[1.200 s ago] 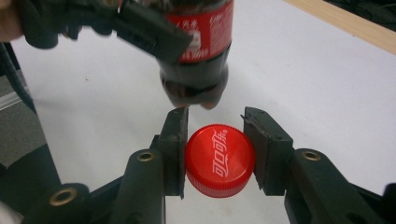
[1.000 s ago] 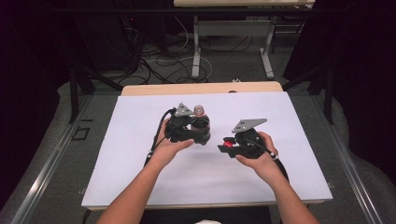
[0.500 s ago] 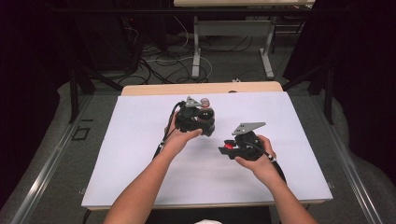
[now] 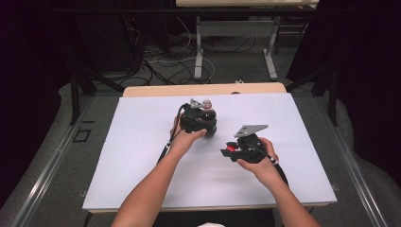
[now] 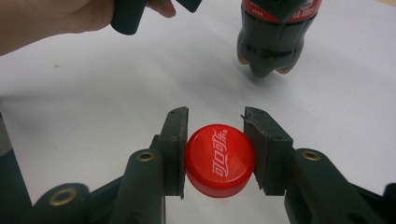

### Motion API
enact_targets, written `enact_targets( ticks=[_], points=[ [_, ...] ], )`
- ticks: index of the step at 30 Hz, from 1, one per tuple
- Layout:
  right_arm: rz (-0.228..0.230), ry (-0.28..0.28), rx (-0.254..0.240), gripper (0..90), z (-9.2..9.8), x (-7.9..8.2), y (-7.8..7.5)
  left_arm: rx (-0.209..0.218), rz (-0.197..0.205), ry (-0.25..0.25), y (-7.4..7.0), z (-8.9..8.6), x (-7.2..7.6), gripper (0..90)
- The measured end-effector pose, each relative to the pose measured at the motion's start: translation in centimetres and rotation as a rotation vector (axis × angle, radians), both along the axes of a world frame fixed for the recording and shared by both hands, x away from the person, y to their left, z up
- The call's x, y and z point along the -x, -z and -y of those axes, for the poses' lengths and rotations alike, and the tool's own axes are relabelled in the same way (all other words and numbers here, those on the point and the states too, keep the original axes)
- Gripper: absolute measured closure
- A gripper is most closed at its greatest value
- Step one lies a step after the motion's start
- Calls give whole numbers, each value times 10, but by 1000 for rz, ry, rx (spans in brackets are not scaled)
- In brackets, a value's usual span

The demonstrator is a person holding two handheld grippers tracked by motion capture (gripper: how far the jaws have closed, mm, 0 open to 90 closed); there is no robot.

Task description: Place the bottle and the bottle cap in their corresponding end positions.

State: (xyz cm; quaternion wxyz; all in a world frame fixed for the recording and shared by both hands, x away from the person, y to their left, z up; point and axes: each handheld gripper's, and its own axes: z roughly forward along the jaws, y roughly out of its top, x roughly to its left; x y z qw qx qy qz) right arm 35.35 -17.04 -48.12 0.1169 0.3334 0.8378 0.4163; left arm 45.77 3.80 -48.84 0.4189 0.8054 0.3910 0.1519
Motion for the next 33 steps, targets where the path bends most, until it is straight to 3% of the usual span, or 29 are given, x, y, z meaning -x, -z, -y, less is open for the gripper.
enact_targets(
  ticks=[10,14,15,16,17,20,22,24,28,31,33],
  points=[
    [-7,-11,2,612,-6,-1,6,-10,-19,-10,17,0,2,297],
    [-6,-18,10,612,-12,-2,10,-14,12,-5,20,1,4,297],
    [-8,-23,12,612,-14,-3,11,-28,1,1,19,1,5,297],
    [-9,-28,14,612,-16,-3,12,-10,19,-10,21,2,6,296],
    [-12,-30,8,612,-18,-3,14,-32,5,-2,20,0,6,294],
    [-20,-51,17,612,-24,-4,18,-15,28,-4,23,0,8,291],
    [-6,-56,17,612,-29,-5,22,-5,23,1,23,0,9,289],
    [-19,-51,18,612,-34,-5,25,5,28,2,24,-1,8,287],
    [-18,-54,2,612,-40,-8,32,-4,17,8,23,-3,8,279],
    [-50,-63,18,611,-44,-11,37,20,25,5,19,-7,10,245],
    [-41,-60,12,611,-47,-12,44,39,18,1,16,-11,14,217]
  ],
)
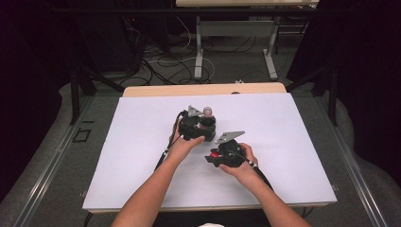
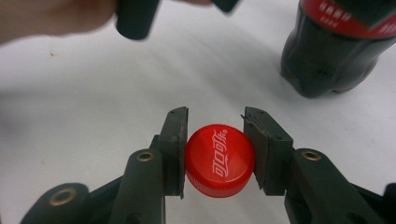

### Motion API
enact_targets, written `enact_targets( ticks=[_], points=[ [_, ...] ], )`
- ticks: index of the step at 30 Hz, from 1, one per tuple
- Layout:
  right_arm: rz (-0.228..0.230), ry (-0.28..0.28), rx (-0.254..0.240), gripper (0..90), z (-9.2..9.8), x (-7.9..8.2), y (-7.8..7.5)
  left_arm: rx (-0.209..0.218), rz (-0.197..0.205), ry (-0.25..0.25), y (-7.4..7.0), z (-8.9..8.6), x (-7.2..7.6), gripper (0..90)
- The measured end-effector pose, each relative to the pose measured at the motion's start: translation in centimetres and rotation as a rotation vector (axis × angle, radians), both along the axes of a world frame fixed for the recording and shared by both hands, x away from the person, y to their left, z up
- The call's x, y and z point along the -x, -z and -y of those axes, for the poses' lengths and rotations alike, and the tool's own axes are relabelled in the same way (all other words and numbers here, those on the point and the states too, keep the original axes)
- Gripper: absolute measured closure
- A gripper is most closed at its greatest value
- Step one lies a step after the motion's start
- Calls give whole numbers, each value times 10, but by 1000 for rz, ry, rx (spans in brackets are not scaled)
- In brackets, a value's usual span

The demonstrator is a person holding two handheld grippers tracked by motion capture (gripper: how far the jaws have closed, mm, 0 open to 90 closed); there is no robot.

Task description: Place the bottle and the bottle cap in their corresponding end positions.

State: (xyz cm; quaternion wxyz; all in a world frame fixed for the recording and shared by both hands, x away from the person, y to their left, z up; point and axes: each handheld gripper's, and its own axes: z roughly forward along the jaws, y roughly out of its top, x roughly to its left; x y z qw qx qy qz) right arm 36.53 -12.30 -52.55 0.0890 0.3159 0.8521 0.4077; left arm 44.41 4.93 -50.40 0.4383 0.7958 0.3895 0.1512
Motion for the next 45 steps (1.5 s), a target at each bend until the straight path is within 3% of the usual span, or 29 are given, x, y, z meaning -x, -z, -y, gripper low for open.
enact_targets(
  ticks=[1,2,6,8,10,12,14,15,17,19,24,32,39,41,43,45],
  points=[
    [-14,0,5,611,-1,0,2,24,3,-5,-1,-1,1,197],
    [-22,-4,14,611,-2,-1,5,26,-9,-9,-3,-4,4,181],
    [-23,22,5,611,-5,-2,16,25,17,10,-10,-16,12,158],
    [-36,21,2,611,-6,-2,21,66,16,-1,-12,-20,17,149],
    [-39,18,17,610,-7,-3,24,68,18,1,-15,-26,22,113],
    [-46,26,16,610,-8,-4,26,70,-5,12,-16,-31,25,43],
    [-3,33,-18,609,-11,-5,31,60,-13,6,-17,-37,31,5],
    [-32,24,19,609,-10,-5,28,60,-12,2,-16,-41,33,4],
    [-14,27,6,609,-12,-5,30,65,-20,0,-15,-48,38,4],
    [-28,24,28,609,-13,-5,30,67,-24,-5,-13,-55,43,4],
    [-11,25,39,609,-15,-6,34,71,-31,-10,-10,-69,55,5],
    [-11,31,49,604,-17,-7,36,83,-25,-24,-8,-81,64,5],
    [6,45,33,438,-17,-8,37,92,-34,-35,-7,-85,67,5],
    [1,31,28,410,-15,-8,34,86,-25,-44,-7,-86,67,5],
    [11,52,-12,361,-14,-7,30,89,-29,-52,-7,-87,68,5],
    [5,42,0,342,-10,-5,22,71,-27,-49,-8,-90,69,4]
  ],
)
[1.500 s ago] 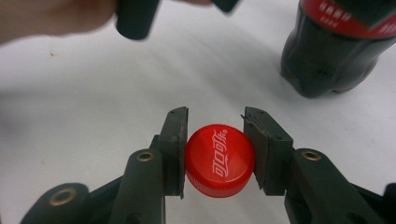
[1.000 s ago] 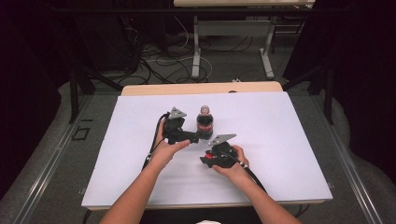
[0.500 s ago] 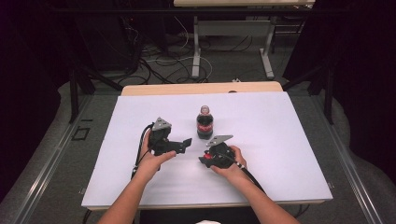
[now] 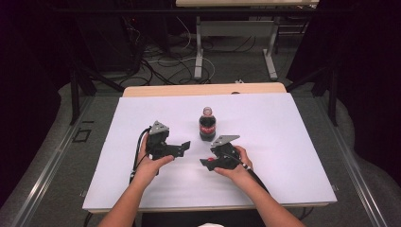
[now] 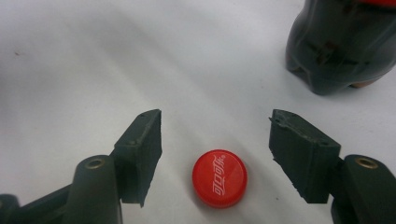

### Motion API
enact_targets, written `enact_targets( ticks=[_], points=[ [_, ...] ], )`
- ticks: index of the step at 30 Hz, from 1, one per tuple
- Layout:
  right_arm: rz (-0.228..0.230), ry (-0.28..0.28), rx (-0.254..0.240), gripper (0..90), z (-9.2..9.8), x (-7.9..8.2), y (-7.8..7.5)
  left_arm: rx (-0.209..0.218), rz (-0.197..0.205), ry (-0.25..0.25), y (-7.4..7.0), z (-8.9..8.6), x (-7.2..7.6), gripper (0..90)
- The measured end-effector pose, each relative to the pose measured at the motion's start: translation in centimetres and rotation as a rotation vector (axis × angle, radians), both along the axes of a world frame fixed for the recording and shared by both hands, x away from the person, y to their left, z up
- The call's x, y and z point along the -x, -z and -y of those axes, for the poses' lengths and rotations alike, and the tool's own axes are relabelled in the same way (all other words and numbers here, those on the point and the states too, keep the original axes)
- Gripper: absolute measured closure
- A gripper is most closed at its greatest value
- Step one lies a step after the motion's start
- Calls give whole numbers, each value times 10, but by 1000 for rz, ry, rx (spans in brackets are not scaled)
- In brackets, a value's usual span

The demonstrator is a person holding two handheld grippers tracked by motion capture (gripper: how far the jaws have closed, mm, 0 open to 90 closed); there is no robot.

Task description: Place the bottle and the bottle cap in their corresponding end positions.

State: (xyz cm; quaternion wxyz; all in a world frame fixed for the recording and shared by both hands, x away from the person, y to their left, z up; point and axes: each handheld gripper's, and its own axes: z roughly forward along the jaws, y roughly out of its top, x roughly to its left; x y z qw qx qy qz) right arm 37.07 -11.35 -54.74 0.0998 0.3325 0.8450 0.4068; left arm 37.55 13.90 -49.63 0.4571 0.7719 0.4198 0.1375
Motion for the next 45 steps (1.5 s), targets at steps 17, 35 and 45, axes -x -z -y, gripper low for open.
enact_targets(
  ticks=[17,35,45],
  points=[
    [20,205,-28,218,72,0,-44,-16,-11,-55,1,-19,2,4],
    [22,452,-30,3,155,-19,-37,-61,-64,-133,9,-48,-7,4],
    [22,527,-3,0,179,-15,-21,-28,-87,-198,19,-60,-12,5]
  ],
)
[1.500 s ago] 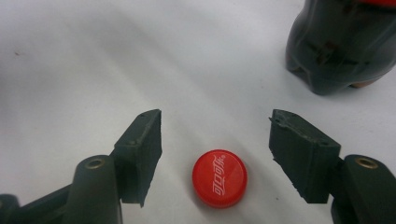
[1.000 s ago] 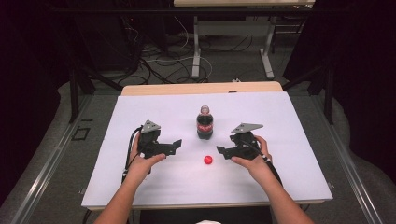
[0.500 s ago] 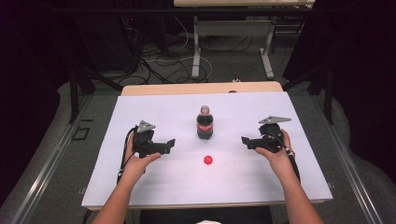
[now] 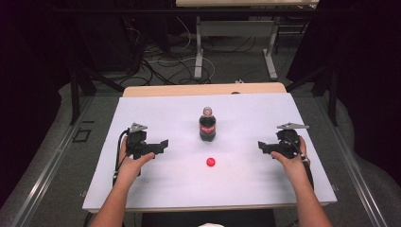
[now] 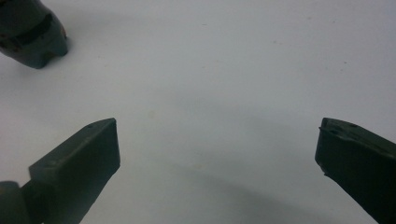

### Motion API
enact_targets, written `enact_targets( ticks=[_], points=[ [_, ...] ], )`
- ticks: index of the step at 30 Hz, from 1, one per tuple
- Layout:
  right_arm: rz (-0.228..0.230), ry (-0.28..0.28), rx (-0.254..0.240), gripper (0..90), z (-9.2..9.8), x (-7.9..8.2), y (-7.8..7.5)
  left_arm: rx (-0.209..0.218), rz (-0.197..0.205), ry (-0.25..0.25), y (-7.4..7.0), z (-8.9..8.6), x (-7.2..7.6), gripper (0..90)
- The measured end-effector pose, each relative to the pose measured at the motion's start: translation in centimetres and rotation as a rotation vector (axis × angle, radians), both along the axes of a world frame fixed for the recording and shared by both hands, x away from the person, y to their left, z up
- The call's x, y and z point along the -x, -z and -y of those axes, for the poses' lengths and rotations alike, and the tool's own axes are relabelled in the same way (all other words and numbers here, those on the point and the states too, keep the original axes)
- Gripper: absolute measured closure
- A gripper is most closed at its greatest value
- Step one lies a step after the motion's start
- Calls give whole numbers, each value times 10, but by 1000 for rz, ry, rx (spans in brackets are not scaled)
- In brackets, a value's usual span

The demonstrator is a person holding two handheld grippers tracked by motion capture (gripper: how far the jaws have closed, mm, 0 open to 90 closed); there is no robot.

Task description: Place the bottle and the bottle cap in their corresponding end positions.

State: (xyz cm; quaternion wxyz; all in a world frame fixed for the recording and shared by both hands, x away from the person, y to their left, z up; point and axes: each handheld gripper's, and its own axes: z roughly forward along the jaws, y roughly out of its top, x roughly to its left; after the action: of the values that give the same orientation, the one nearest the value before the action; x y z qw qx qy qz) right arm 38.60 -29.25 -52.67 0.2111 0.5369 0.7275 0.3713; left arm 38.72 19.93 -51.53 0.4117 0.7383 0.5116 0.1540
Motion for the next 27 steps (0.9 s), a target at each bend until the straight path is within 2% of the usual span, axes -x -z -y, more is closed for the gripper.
enact_targets(
  ticks=[4,10,13,18,22,27],
  points=[
    [-3,25,-16,0,6,1,4,-33,-3,-7,3,-4,-1,5],
    [4,42,-1,0,11,0,9,-22,-26,-24,10,-8,-3,5],
    [-10,38,-33,0,11,0,10,-18,-34,-35,12,-10,-4,7],
    [-5,42,-17,0,13,0,13,-17,-49,-50,15,-15,-5,8],
    [-14,65,-28,0,15,0,13,-12,-48,-60,16,-17,-6,8],
    [-24,63,-43,0,15,1,14,-4,-49,-68,16,-19,-6,10]
  ],
)
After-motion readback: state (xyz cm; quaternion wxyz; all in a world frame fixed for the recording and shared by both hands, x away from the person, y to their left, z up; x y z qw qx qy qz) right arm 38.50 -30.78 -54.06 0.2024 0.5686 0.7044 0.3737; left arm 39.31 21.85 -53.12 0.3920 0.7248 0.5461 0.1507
